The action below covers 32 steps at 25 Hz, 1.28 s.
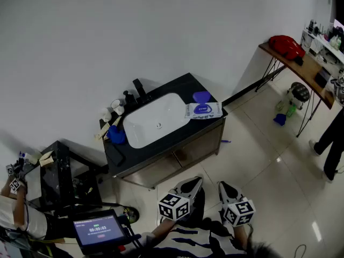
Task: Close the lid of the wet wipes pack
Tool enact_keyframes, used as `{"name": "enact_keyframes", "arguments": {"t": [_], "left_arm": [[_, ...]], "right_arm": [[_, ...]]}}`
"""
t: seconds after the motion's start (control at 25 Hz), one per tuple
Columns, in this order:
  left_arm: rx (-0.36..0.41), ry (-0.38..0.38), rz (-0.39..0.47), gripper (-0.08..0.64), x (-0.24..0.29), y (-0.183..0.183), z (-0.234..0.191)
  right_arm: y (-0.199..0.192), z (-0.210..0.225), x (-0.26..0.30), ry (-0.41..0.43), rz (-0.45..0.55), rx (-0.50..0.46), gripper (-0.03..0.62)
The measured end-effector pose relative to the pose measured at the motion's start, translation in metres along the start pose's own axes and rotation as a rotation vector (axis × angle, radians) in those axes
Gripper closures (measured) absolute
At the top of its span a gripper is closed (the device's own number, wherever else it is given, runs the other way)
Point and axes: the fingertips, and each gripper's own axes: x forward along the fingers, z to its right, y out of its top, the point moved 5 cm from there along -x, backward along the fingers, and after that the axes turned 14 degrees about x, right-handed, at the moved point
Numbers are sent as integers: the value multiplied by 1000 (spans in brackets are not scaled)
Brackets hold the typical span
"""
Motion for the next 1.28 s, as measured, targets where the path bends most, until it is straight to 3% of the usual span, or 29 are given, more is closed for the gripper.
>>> {"name": "enact_keyframes", "arguments": {"t": [0.52, 0.88, 1.28], "left_arm": [[21, -55, -1, 560, 121, 77, -174], [-22, -72, -107, 560, 191, 59, -240], [-104, 45, -229, 561, 242, 38, -300]], "right_arm": [[114, 20, 165, -36, 43, -39, 594], [144, 23, 228, -41, -30, -64, 594], [183, 78, 302, -4, -148, -91, 594]]}}
